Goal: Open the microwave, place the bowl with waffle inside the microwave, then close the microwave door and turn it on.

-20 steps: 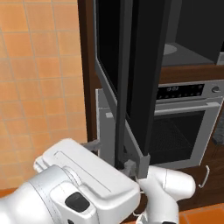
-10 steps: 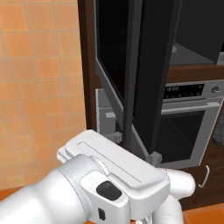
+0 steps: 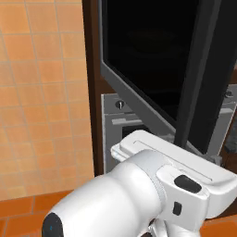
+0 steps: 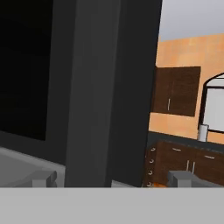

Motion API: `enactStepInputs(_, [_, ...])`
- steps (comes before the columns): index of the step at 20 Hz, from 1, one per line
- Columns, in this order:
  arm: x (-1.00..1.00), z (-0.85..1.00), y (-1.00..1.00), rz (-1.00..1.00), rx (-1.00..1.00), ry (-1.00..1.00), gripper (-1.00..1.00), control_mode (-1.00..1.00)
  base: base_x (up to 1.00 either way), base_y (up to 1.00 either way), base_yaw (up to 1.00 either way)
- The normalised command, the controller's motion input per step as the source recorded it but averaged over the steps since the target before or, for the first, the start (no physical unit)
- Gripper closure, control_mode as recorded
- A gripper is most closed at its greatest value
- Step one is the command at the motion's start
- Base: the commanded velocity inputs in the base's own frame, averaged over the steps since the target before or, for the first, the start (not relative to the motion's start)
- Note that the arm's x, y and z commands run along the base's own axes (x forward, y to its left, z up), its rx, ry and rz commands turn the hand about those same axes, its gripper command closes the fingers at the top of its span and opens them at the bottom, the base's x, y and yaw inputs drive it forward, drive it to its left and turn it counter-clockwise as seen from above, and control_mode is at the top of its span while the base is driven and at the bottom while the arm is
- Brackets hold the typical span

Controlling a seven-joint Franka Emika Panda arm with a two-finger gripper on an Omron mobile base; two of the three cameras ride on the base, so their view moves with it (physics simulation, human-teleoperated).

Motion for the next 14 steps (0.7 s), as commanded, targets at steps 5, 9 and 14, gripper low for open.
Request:
enactStepInputs(5, [0.29, 0.0, -0.92, -0.15, 0.0, 0.01, -1.0, -1.0, 0.0, 0.0, 0.0])
enactStepInputs(9, [0.45, 0.0, -0.91, -0.16, 0.0, 0.0, -1.0, -1.0, 0.0, 0.0, 0.0])
enactStepInputs(14, [0.73, 0.0, -0.95, -0.24, 0.0, 0.0, -1.0, -1.0, 0.0, 0.0, 0.0])
